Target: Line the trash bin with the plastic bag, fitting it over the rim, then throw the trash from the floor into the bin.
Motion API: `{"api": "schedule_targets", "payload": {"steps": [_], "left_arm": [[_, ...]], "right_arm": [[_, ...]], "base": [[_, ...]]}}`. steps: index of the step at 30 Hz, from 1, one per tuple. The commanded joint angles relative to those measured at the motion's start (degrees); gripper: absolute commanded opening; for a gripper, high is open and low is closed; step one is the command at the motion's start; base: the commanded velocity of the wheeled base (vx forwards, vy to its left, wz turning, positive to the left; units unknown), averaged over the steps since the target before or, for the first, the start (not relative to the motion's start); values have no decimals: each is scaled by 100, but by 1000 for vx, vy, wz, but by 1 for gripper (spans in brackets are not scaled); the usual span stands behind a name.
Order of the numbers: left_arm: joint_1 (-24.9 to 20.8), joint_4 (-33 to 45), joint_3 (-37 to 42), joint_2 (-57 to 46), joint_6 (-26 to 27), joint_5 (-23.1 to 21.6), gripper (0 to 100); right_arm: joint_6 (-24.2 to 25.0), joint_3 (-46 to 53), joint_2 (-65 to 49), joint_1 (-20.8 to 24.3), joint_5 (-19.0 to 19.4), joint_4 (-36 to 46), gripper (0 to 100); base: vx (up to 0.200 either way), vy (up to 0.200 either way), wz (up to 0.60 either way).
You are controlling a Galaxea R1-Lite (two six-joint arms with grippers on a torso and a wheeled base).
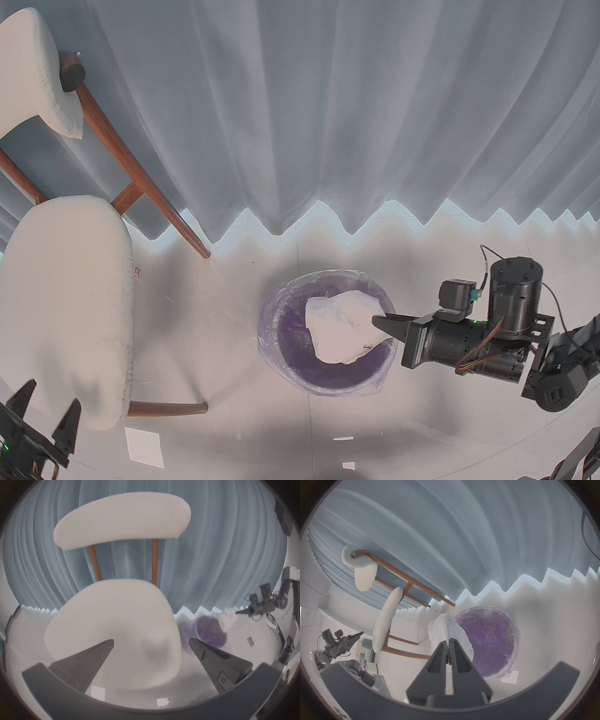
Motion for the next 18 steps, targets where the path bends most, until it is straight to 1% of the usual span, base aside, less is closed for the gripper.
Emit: {"api": "schedule_targets", "payload": {"steps": [1, 4, 5, 6, 7, 10, 11, 12, 14, 15, 18], "left_arm": [[359, 1437, 200, -2114, 269, -458, 100], [350, 1376, 226, -2114, 383, -1152, 100], [350, 1376, 235, -2114, 410, -1205, 100], [350, 1358, 252, -2114, 612, -1337, 100], [359, 1367, 244, -2114, 621, -1310, 100], [359, 1367, 252, -2114, 630, -915, 100], [359, 1367, 252, -2114, 638, -880, 100], [359, 1376, 252, -2114, 638, -634, 100], [359, 1376, 252, -2114, 559, -440, 100], [367, 1385, 252, -2114, 357, -168, 100], [359, 1429, 235, -2114, 278, 70, 100]], "right_arm": [[-172, -196, 1625, 26, -8, -732, 0], [-216, -486, 1950, -1, -105, -793, 0], [-225, -512, 1994, -1, -122, -793, 0], [-260, -670, 2188, -36, -245, -811, 0], [-260, -714, 2258, -62, -272, -811, 0], [-260, -776, 2434, -150, -307, -899, 0], [-260, -776, 2451, -150, -307, -925, 0], [-260, -794, 2574, -168, -307, -1162, 0], [-269, -802, 2689, -203, -315, -1329, 0], [-304, -829, 2820, -229, -315, -1558, 0], [-436, -785, 2891, -229, -351, -1698, 0]], "base": [[0, 0, 0], [0, 0, 0], [0, 0, 0], [0, 0, 0], [0, 0, 0], [0, 0, 0], [0, 0, 0], [0, 0, 0], [0, 0, 0], [0, 0, 0], [0, 0, 0]]}}
